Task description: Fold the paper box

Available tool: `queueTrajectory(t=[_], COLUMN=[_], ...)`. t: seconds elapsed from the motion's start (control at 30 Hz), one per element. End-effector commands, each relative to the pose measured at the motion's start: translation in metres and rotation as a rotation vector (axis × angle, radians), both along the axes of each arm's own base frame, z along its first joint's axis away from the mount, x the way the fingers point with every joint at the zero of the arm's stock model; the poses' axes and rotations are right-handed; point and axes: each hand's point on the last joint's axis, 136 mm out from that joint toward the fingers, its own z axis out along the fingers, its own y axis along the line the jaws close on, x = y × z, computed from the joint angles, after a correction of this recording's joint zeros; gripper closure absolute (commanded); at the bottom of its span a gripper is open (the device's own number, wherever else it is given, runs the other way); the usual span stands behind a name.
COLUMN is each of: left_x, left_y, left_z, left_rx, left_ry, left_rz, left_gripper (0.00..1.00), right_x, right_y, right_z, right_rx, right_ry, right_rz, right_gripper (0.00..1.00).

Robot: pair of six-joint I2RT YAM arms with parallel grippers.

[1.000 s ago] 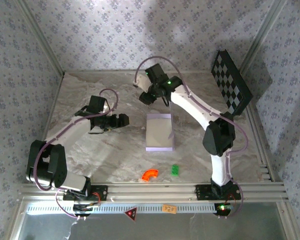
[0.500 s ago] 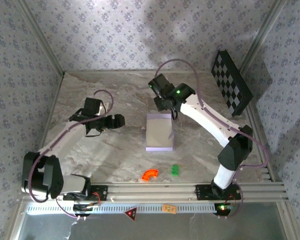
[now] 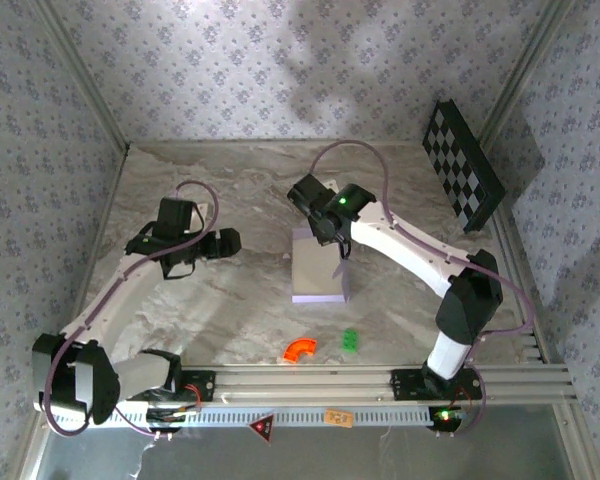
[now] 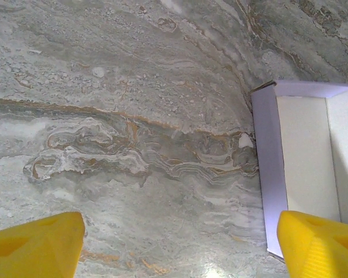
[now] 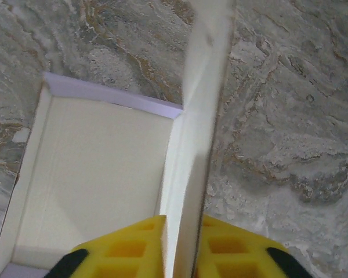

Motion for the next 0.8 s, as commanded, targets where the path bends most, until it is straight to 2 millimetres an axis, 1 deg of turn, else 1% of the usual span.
queueTrajectory(t=[0.0, 0.1, 0.13, 0.27, 0.33, 0.4, 0.47, 0.5, 0.63, 0.7, 0.77], left_x=[-0.003, -0.001, 0.0, 0.002, 0.002, 0.003, 0.004, 0.005, 0.005, 0.004, 0.003], left_y=[0.011, 0.018, 0.02, 0.027, 0.031, 0.028, 0.023, 0.02, 0.016, 0.015, 0.019], left_z=[0.009, 0.02, 0.023, 0.031, 0.033, 0.035, 0.036, 0.037, 0.036, 0.036, 0.034], left_rx=[0.033, 0.033, 0.034, 0.055, 0.06, 0.047, 0.014, -0.005, -0.036, -0.049, -0.063], left_ry=[-0.046, -0.12, -0.135, -0.148, -0.149, -0.16, -0.155, -0.154, -0.149, -0.153, -0.149], left_rz=[0.027, 0.066, 0.072, 0.079, 0.08, 0.05, 0.026, 0.015, 0.013, 0.014, 0.05], left_gripper=[0.15, 0.14, 0.14, 0.12, 0.08, 0.0, 0.0, 0.0, 0.0, 0.0, 0.0], right_x=[0.002, 0.01, 0.012, 0.01, 0.01, 0.007, -0.001, -0.004, -0.002, 0.001, -0.002], right_y=[-0.006, 0.001, 0.005, 0.027, 0.035, 0.042, 0.05, 0.055, 0.07, 0.079, 0.086], right_z=[0.008, 0.01, 0.011, 0.003, 0.0, -0.002, -0.003, -0.002, 0.005, 0.013, 0.022], right_rx=[-0.064, -0.125, -0.146, -0.186, -0.187, -0.172, -0.162, -0.161, -0.122, -0.054, 0.012], right_ry=[-0.029, -0.049, -0.053, -0.003, 0.02, 0.061, 0.083, 0.077, 0.017, -0.009, -0.019], right_rz=[0.052, 0.162, 0.208, 0.49, 0.622, 0.763, 0.91, 0.983, 1.179, 1.23, 1.309], right_gripper=[0.9, 1.0, 1.0, 1.0, 1.0, 1.0, 1.0, 1.0, 1.0, 1.0, 1.0])
